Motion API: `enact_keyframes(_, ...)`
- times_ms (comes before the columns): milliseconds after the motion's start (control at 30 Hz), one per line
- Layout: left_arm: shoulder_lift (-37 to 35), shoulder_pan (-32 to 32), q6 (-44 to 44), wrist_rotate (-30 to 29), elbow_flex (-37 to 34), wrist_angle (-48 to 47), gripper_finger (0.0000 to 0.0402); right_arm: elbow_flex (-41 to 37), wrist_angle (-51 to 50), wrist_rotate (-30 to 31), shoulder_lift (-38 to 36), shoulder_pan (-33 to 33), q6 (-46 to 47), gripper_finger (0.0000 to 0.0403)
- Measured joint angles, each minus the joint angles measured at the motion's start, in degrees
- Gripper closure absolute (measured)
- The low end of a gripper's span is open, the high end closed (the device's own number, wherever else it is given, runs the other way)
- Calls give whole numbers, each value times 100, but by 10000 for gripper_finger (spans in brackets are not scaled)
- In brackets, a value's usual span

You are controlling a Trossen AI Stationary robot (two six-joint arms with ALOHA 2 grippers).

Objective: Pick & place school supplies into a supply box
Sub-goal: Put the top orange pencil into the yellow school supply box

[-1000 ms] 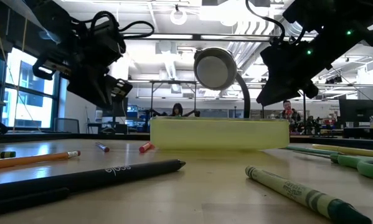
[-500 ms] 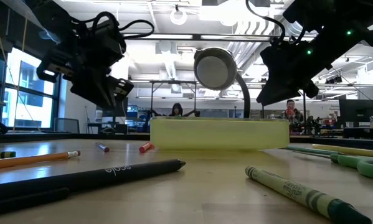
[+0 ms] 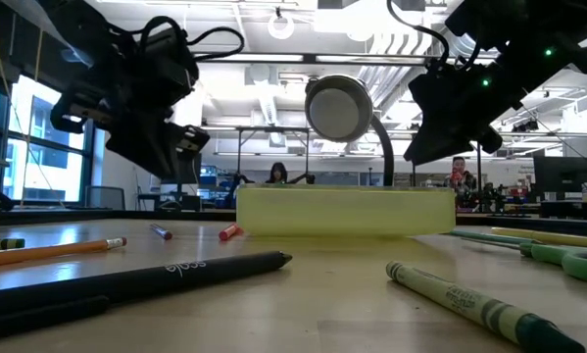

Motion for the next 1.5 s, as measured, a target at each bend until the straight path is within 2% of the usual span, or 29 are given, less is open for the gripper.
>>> enact_keyframes(133, 0, -174, -89, -564, 0, -10, 327, 0, 0, -40, 0, 2, -29, 311)
enact_keyframes(600, 0, -231, -109, -268, 0, 294, 327, 0, 2, -134, 0, 0, -39, 311)
enact_keyframes(1000, -2, -229, -132, -351, 0, 433, 327, 0, 2, -1014, 0, 2, -42, 311)
enact_keyframes(1233, -4, -229, -462, -259, 2, 639, 328, 0, 2, -1465, 0, 2, -42, 311)
enact_keyframes(1367, -4, -227, -474, -509, 2, 457, 327, 0, 2, -1607, 0, 2, -42, 311)
enact_keyframes(1500, -4, -227, -517, -688, 2, 695, 327, 0, 4, -1604, 0, 0, -42, 311)
